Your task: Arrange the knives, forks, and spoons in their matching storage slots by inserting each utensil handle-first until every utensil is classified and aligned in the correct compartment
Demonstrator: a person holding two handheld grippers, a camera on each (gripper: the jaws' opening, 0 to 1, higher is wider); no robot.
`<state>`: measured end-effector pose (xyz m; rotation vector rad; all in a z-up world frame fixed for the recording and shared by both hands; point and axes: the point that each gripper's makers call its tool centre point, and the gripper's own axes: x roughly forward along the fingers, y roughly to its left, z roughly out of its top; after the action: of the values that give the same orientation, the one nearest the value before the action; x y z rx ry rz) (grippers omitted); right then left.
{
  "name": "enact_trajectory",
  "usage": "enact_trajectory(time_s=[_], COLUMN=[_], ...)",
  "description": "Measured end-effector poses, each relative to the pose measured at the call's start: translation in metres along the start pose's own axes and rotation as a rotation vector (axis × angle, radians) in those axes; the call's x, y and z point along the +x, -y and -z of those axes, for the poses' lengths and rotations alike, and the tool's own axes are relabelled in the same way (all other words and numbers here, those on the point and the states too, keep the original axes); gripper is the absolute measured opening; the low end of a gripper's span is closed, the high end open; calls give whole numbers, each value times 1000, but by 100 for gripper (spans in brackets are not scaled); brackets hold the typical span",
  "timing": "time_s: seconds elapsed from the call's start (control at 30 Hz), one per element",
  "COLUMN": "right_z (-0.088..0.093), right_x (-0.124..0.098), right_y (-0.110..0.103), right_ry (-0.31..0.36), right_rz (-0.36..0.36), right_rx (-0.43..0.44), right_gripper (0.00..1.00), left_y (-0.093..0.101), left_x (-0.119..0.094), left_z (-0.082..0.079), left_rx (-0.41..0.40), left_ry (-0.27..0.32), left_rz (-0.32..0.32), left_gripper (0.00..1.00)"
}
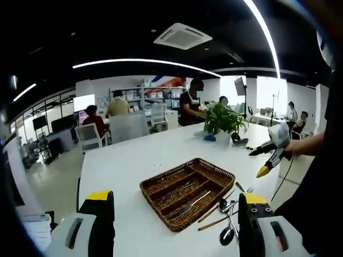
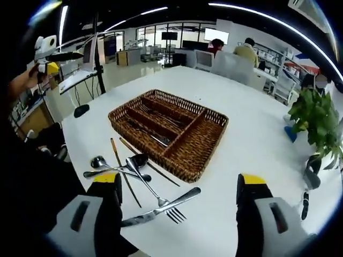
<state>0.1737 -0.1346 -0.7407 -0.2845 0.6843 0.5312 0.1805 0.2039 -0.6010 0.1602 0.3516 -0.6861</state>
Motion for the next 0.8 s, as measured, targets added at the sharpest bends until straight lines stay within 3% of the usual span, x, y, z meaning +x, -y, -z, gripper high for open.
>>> enact_trajectory(time_s=[0.23, 0.37, 0.5, 0.67, 0.8], right_z=[12, 9, 4, 4, 8], right_x=[7, 10, 18, 32, 42], right_y=[-1, -7, -18, -14, -16], right_ry=[-37, -39, -25, -33, -44], right_rz=[-14, -29, -94, -129, -175], right_rx=[-17, -121, -156, -201, -228], right_gripper=[83, 70, 66, 64, 54], left_y=[-3, -5, -7, -8, -11], left_x=[-3, -5, -5, -6, -9], left_z=[2, 3, 3, 3, 3], left_rx=[0, 0, -1, -1, -10], left_ry=[-11, -16, -19, -22, -22], left_rz=[-2, -3, -5, -7, -19], left_gripper=[100, 100, 100, 100, 100])
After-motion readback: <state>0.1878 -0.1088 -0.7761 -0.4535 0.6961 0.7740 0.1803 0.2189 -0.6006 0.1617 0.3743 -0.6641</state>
